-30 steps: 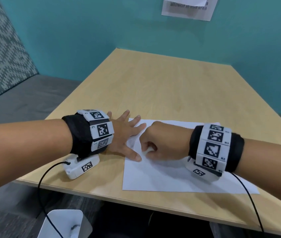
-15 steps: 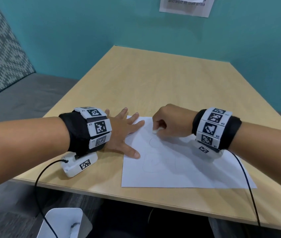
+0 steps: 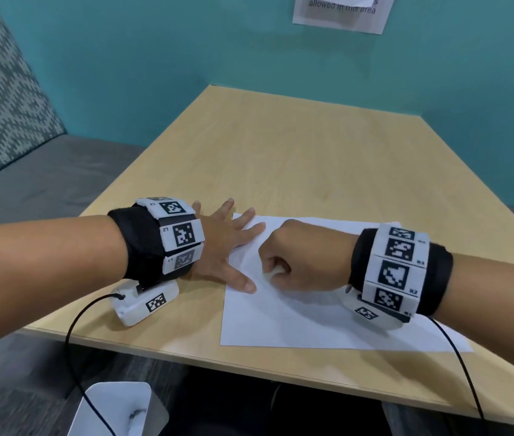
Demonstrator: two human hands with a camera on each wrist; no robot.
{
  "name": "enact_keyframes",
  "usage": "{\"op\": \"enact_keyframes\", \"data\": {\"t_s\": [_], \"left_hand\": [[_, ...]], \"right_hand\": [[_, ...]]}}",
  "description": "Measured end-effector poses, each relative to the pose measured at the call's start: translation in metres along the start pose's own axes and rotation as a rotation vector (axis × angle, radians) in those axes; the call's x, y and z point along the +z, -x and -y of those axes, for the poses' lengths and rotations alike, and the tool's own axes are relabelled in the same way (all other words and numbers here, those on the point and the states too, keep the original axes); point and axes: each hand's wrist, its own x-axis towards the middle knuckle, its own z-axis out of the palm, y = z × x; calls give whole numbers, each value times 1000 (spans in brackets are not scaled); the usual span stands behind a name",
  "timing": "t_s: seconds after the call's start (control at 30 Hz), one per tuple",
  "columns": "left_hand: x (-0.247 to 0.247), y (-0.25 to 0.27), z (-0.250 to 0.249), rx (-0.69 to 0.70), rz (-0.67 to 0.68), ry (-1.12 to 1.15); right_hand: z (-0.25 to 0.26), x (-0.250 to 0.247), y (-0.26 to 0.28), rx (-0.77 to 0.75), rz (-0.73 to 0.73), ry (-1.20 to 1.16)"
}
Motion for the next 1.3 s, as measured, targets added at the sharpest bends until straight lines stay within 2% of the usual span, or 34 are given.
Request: {"op": "enact_keyframes", "data": {"t_s": [0.17,0.23,0.33,0.5,0.67,0.9,1.07,1.2,1.3], "left_hand": [[-2,3,-3,-15,-2,-6],[-1,1,-1,-8,-8,-6],[1,0,1,6,-16,-2],[-3,3,-3,-9,4,-24],[-7,2,-2,1,36,-42],[-11,-9,-24,139,14,39],[-9,-8,-24,153,-25,60],[-7,-14,-21,143,-16,9],[-6,-13,-21,156,-36,26]], "right_hand": [[-36,-17,-9,128,-88,67],[-22,-10,-6,79,-80,73],[0,-2,-1,-13,7,-5],[-39,-18,-10,121,-93,-11],[-26,-9,-7,101,-67,-8],[-25,-9,-5,52,-102,-8],[-3,-4,3,-85,31,-29],[-38,-21,-8,57,-83,40],[-22,-10,-4,19,-70,24]]}}
